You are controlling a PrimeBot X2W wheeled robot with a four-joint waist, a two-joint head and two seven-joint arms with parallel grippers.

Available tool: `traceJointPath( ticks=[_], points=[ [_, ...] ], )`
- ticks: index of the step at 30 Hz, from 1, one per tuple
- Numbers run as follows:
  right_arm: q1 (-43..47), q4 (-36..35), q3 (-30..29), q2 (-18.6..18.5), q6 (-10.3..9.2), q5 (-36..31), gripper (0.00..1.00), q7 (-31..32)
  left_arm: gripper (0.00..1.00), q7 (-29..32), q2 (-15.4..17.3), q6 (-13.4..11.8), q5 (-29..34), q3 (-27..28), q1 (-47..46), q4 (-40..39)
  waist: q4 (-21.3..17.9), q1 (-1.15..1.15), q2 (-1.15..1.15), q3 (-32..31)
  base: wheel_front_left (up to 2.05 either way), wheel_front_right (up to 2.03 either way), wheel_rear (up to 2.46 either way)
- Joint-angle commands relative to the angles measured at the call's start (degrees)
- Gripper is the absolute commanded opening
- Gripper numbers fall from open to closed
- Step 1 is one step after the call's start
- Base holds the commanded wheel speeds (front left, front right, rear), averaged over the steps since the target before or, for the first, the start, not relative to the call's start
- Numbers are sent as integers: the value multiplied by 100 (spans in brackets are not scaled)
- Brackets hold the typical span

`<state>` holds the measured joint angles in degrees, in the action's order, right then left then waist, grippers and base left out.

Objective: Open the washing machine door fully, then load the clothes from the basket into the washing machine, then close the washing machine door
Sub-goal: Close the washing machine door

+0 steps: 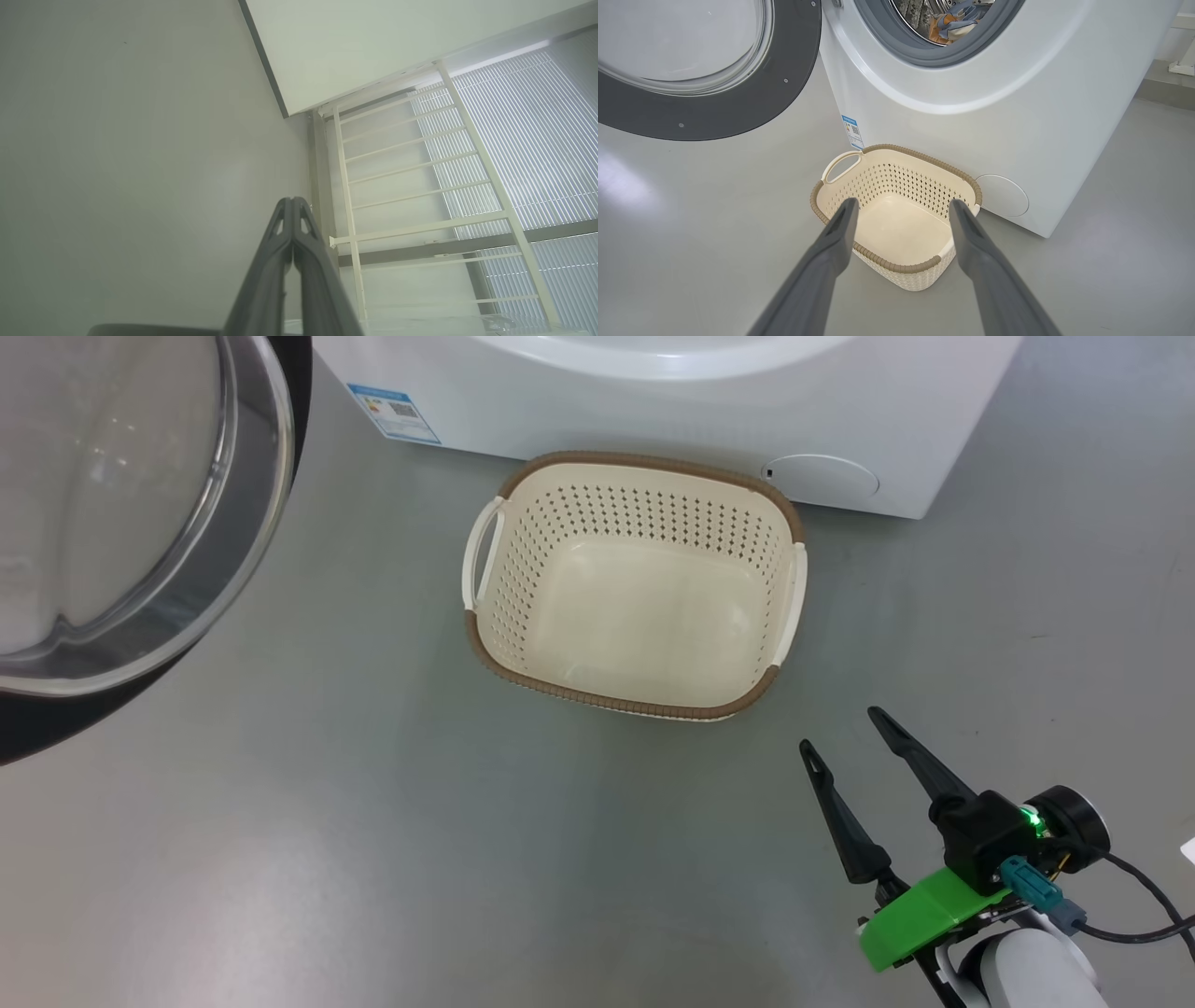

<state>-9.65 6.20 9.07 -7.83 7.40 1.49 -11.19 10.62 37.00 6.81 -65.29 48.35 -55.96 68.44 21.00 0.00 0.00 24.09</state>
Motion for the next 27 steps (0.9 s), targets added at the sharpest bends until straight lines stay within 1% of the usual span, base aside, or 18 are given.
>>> traceJointPath(
  ticks=[1, 3, 7, 13, 18, 20, 23, 26, 27],
  points=[
    [-52, -109, 182, 50, 9, -87, 100, -51, 0, 89, 535, 6, 34, -51, 65, -41, -28, 0, 0, 7, 0, 0, 0],
    [-63, -101, 183, 66, 9, -95, 100, -57, 0, 120, 565, 6, 153, -181, 110, 60, -45, 0, 0, 3, 0, 0, 0],
    [-78, -81, 174, 80, 9, -110, 100, -66, 0, 237, 557, 17, 154, -234, 61, 184, -59, 0, 0, -7, 0, 0, 0],
    [-95, -41, 174, 90, 9, -110, 100, -82, 0, 836, 424, 52, 43, -324, -45, 225, -52, 0, 0, -39, 0, 0, 0],
    [-123, 5, 193, 92, 9, -91, 100, -98, 0, 1309, 311, 64, -79, -386, -30, 77, -64, 0, 0, -84, 0, 0, 0],
    [-131, 10, 194, 94, 9, -88, 100, -100, 0, 1374, 292, 65, -98, -402, -2, 17, -67, 0, 0, -94, 0, 0, 0],
    [-144, 27, 204, 113, 9, -87, 100, -107, 0, 1486, 253, 66, -177, -399, 104, -109, -85, 0, 0, -127, 0, 0, 0],
    [-145, 55, 206, 133, 9, -82, 100, -124, 0, 1725, 196, 67, -229, -450, 271, -220, -103, 0, 0, -166, 0, 0, 0],
    [-141, 80, 205, 146, 9, -78, 100, -135, 0, 1889, 144, 67, -290, -470, 360, -309, -110, 0, 0, -198, 0, 0, 0]
  ],
)
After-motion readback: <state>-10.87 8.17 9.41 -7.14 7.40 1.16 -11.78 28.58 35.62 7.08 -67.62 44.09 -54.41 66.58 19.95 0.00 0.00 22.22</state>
